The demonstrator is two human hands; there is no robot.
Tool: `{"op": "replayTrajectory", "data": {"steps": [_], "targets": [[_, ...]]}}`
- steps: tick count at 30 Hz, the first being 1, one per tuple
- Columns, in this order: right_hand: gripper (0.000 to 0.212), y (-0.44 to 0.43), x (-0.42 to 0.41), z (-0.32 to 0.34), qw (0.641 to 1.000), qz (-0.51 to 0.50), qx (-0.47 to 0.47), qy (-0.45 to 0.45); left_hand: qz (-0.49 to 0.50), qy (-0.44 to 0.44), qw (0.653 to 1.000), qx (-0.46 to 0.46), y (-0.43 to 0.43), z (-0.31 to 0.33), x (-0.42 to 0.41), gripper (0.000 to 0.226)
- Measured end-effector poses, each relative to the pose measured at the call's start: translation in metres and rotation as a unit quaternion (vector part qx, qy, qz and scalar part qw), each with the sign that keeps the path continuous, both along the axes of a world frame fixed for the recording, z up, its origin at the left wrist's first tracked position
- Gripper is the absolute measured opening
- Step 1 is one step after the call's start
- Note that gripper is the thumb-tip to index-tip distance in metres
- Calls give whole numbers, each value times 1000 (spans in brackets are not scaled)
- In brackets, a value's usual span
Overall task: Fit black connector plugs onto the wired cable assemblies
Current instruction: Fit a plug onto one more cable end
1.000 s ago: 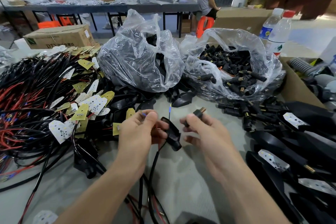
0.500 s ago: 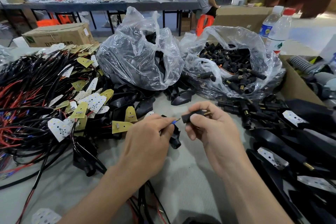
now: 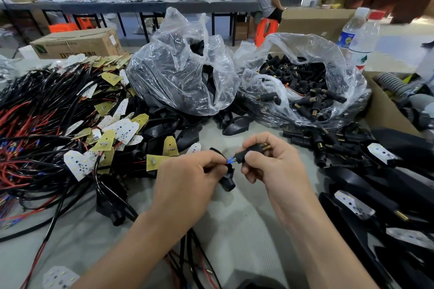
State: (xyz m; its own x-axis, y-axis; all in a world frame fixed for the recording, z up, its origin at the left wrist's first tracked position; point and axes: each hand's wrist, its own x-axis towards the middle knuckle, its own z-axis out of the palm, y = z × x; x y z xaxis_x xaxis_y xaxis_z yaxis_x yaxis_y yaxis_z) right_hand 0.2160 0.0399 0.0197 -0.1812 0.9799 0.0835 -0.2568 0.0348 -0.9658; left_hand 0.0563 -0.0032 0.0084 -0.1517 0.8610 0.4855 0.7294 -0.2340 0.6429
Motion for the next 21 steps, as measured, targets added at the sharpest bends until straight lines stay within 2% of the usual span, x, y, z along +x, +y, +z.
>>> {"op": "replayTrajectory", "data": {"steps": [3,5,8,11,15,18,21], "targets": [[34,0,0,-2,998,-5,25,-50,23,57,997,56,-1,1,0,14],[36,0,-1,-3,997,-11,27,-72,33,104,990,92,-2,3,0,12],[31,-1,5,-1,1000,13,-9,-22,60,72,994,53,-2,5,2,16],[21,-2,8,1,997,64,-35,17,75,20,997,-6,-4,8,5,27],[34,-3,5,0,998,25,-11,-52,-2,-64,998,3,-6,10,6,52],[31,-4,5,1,999,23,-19,-30,-35,-63,997,-8,-5,8,5,75],[28,-2,8,2,998,15,-50,41,-20,-11,1000,-21,-2,8,0,78]]}}
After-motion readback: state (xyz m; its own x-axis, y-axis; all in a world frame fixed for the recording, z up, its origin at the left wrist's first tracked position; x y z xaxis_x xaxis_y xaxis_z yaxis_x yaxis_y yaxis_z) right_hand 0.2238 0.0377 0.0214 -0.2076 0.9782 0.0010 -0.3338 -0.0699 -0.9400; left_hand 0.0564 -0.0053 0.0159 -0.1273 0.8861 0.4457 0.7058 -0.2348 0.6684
